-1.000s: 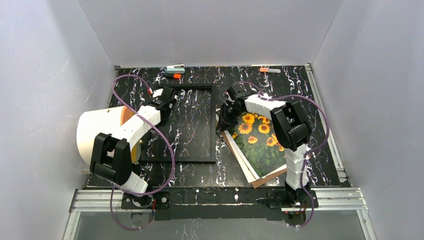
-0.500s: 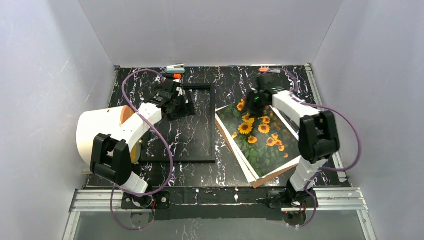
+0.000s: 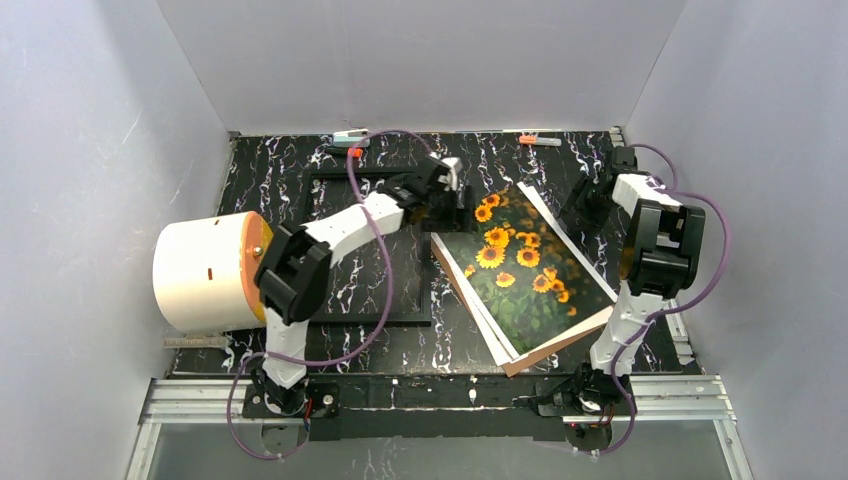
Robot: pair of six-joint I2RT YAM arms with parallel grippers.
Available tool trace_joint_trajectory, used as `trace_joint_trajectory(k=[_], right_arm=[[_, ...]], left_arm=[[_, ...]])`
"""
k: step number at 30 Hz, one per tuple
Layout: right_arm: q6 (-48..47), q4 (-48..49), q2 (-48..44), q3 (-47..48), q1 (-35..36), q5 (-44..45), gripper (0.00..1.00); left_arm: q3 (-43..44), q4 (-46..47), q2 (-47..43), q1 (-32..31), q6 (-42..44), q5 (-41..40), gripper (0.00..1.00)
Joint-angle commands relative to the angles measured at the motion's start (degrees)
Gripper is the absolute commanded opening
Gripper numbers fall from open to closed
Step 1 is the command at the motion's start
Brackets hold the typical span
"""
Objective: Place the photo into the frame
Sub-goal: Pick up the photo frame item at the center of the board.
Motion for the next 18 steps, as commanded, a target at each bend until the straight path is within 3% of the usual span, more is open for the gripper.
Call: trace_joint_trajectory(k=[1, 11, 18], right_arm=[[-6.99, -0.14, 3.49, 4.1, -3.6, -6.71, 0.67], [-16.26, 0.49, 6.77, 3.21, -9.23, -25.48, 0.65], [-19.93, -1.35, 8.8, 2.14, -9.24, -30.49, 0.65]], left_arm=[[7.56, 1.41, 5.38, -5.56, 3.11, 2.49, 0.77], [10.62, 0.91, 15.47, -11.02, 3.95, 0.33, 0.74], [10.31, -4.44, 18.16, -11.73, 5.08, -5.55, 0.72]])
